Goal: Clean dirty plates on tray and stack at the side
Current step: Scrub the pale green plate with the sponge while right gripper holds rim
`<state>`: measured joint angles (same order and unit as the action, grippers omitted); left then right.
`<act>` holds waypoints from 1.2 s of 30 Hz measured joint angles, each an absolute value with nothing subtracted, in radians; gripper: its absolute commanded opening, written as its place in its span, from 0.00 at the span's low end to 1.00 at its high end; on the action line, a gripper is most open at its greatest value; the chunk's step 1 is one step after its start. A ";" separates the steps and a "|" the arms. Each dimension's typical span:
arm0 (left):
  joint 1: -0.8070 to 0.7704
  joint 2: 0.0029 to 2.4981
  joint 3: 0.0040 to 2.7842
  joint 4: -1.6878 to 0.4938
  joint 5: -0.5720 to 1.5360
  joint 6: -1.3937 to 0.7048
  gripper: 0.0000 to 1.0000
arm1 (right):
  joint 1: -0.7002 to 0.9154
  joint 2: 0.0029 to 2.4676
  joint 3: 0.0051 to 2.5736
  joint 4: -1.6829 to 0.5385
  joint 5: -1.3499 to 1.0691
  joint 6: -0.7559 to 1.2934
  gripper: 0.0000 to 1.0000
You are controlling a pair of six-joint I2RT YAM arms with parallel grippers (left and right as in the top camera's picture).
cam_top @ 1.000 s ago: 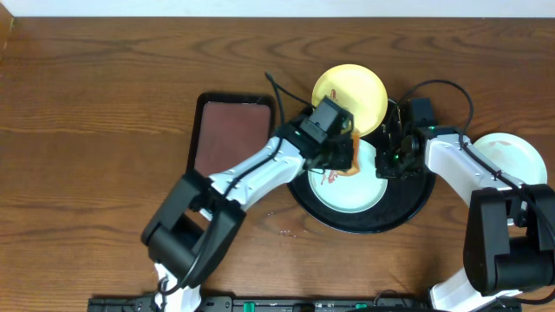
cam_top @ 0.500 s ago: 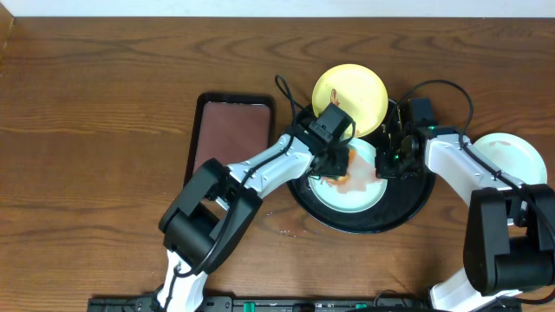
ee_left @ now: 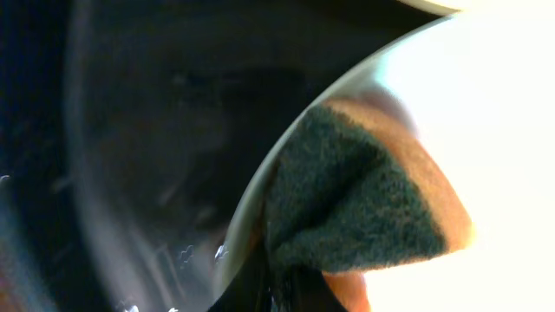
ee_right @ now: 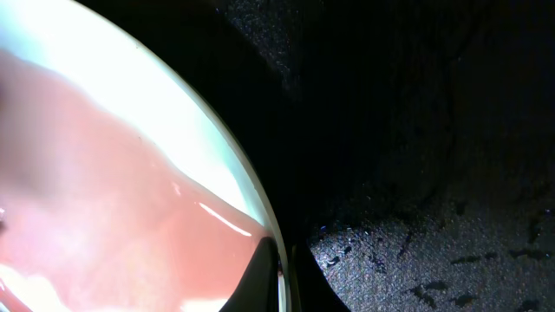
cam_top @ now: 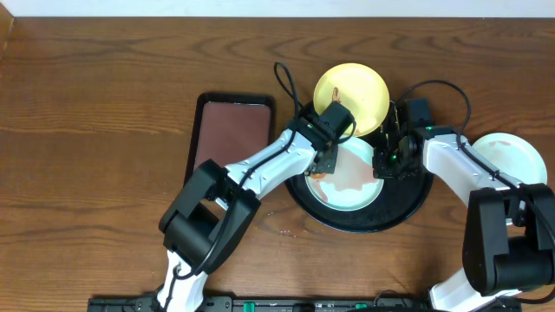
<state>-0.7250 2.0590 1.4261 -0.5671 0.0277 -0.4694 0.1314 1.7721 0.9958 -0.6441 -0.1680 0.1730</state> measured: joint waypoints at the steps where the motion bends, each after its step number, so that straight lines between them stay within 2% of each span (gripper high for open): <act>1: -0.719 2.064 1.425 -0.542 0.057 -0.475 0.07 | 0.131 1.772 0.996 -0.644 -0.168 0.174 0.01; 10: -0.736 2.095 1.425 -0.416 0.293 -0.551 0.07 | 0.131 1.772 0.996 -0.644 -0.168 0.175 0.01; 21: -0.736 2.094 1.446 -0.628 0.352 -0.515 0.08 | 0.131 1.772 0.996 -0.643 -0.168 0.175 0.01; 24: -0.727 2.088 1.451 -0.684 0.287 -0.500 0.08 | 0.131 1.772 0.996 -0.643 -0.168 0.175 0.01; 36: -0.807 2.086 1.451 -0.664 -0.250 -0.447 0.08 | 0.132 1.774 0.996 -0.651 -0.193 0.180 0.01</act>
<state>-0.8070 2.0861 1.4509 -0.6636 -0.2501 -0.4465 0.1322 1.7737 0.9958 -0.6514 -0.1932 0.1802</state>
